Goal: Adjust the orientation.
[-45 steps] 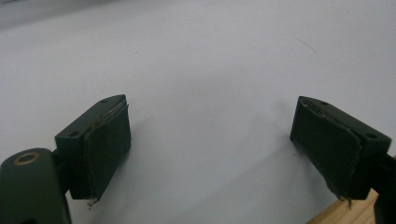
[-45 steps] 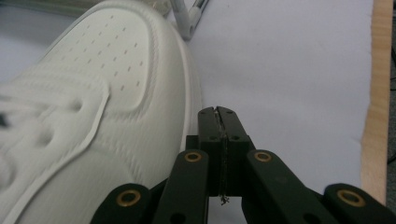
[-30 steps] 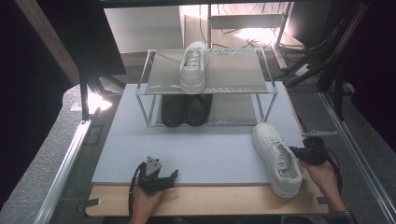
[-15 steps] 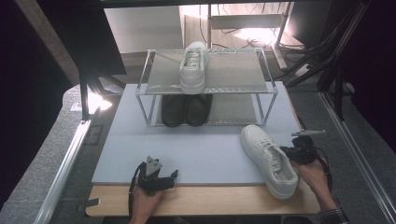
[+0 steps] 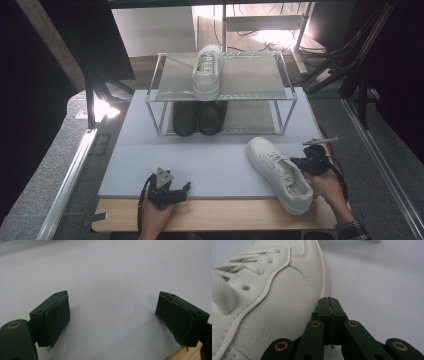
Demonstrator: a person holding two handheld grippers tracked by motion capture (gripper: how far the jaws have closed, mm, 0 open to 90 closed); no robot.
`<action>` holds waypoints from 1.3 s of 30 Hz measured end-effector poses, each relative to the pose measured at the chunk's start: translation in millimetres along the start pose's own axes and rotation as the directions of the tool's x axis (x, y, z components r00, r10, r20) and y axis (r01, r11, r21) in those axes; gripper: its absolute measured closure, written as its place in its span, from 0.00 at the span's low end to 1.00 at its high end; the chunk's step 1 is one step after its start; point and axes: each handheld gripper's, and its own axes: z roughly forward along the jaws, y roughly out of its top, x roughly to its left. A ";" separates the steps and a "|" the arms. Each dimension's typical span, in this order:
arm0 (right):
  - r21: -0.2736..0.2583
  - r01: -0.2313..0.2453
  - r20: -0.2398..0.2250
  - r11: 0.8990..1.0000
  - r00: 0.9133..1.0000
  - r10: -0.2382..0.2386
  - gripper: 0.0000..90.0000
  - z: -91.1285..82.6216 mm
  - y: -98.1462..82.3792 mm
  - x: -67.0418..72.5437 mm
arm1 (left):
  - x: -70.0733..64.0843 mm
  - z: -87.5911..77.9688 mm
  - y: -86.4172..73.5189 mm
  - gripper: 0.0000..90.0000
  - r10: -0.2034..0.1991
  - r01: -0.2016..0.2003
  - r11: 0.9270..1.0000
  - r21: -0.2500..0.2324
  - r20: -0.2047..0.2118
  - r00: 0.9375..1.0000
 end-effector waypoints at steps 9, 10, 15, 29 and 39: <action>0.001 0.045 -0.035 0.999 0.998 -0.045 0.96 7.4 7.7 13.8 | 0.0 0.0 0.0 0.13 0.000 0.000 1.000 0.000 0.000 1.000; -0.004 0.041 -0.041 0.999 0.998 -0.041 0.96 4.4 8.3 12.7 | 0.0 0.0 0.0 0.13 0.000 0.000 1.000 0.000 0.000 1.000; -0.025 0.055 -0.024 0.998 0.998 -0.055 0.94 -16.4 6.2 9.0 | -0.1 0.0 0.0 0.13 0.000 0.000 1.000 0.000 0.000 1.000; -0.031 0.086 -0.034 0.996 0.996 -0.087 0.74 -62.7 -8.4 17.2 | -0.1 -0.1 0.0 0.13 0.000 0.000 1.000 0.000 0.000 1.000; -0.027 0.125 -0.096 0.992 0.987 -0.127 0.63 -83.8 -9.0 36.3 | 0.0 0.0 0.0 0.13 0.000 0.000 1.000 0.000 0.000 1.000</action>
